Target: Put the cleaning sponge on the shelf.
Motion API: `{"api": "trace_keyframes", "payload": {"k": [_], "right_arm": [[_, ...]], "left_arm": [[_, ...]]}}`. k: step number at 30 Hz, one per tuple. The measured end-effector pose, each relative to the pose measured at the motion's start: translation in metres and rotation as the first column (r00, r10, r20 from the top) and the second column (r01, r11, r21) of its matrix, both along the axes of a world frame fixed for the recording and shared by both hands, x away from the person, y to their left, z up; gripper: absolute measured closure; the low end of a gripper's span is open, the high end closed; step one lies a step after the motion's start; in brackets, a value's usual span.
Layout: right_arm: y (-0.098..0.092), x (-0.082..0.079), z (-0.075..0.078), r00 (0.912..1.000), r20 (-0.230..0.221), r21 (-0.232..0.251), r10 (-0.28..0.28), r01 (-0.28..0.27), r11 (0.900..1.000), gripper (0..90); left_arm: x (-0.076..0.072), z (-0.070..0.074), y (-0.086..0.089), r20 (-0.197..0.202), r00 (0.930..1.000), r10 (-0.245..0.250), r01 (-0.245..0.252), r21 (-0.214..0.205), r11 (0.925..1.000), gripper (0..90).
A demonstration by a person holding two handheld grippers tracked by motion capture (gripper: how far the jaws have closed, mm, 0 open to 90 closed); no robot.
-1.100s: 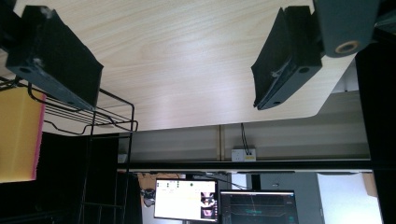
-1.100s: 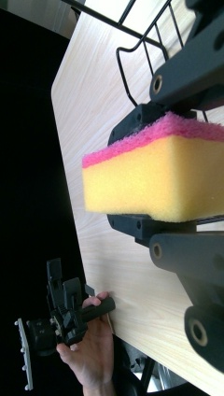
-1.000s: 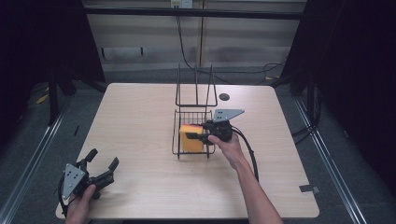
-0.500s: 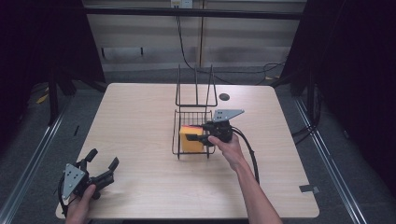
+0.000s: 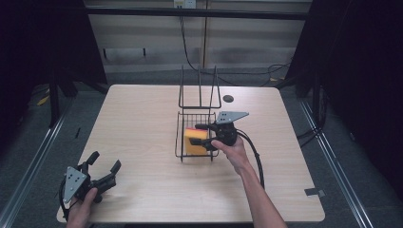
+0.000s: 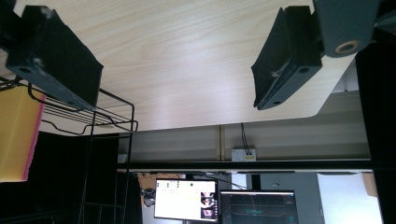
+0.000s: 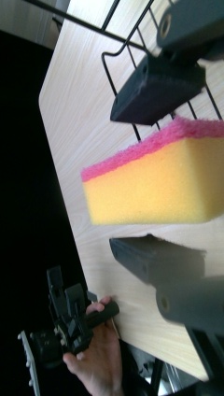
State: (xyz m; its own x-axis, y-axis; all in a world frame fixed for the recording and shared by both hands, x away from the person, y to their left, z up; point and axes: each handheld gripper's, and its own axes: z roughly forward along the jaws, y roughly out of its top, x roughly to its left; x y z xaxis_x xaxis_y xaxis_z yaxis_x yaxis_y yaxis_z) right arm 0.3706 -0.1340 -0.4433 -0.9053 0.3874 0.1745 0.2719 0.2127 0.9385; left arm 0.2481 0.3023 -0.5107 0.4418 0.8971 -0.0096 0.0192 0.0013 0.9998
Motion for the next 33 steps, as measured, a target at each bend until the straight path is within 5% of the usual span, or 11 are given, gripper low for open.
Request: {"api": "trace_keyframes", "payload": {"k": [6,15,18,25,33], "right_arm": [[-0.002,-0.003,0.004,0.9975,0.002,0.018,-0.071,0.071,0.9973,14.2],[-0.01,-0.011,0.013,0.9956,0.015,0.023,-0.092,0.092,0.9955,13.7],[-0.016,-0.019,0.013,0.9887,0.045,0.013,-0.143,0.143,0.9897,14.1],[-0.023,-0.029,0.018,0.9828,0.077,0.021,-0.168,0.167,0.9858,17.5],[-0.035,-0.042,0.017,0.9718,0.075,0.034,-0.224,0.222,0.9745,16.5]], "left_arm": [[0.0,0.0,0.0,0.0,1.0,0.0,0.0,0.0,1.0,15.6],[0.0,0.0,0.0,0.001,1.0,0.0,0.0,-0.003,1.0,15.5],[0.0,0.0,0.0,0.002,1.0,0.0,0.0,0.0,1.0,15.5],[0.0,0.0,0.0,0.001,1.0,-0.001,0.001,-0.002,1.0,15.5],[0.0,0.0,0.0,0.0,1.0,0.0,0.0,-0.002,1.0,15.5]]}}
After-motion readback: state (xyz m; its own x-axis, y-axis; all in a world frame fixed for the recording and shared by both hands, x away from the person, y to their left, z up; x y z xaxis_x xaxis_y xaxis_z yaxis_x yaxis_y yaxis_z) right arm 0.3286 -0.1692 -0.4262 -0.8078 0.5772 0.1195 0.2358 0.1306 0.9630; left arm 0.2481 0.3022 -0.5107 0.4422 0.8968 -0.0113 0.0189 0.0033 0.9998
